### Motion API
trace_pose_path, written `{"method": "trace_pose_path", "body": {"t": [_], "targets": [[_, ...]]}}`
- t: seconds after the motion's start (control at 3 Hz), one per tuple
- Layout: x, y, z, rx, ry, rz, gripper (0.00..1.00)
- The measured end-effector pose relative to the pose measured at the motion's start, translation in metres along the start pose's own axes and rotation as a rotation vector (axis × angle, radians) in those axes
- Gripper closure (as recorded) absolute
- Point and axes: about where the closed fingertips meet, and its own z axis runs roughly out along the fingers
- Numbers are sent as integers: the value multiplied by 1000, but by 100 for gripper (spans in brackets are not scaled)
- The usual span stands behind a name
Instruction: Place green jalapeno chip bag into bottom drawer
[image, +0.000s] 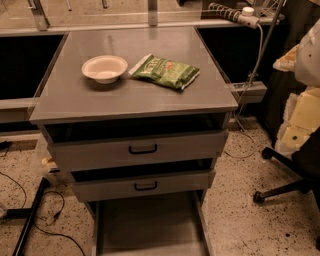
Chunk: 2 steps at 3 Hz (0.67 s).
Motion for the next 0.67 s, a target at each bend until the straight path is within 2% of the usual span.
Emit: {"method": "trace_pose_path", "body": {"t": [0.33,0.67], "targets": [[0,0,0,0,0,0,0],[-16,-9,2,25,10,-28,0]]}}
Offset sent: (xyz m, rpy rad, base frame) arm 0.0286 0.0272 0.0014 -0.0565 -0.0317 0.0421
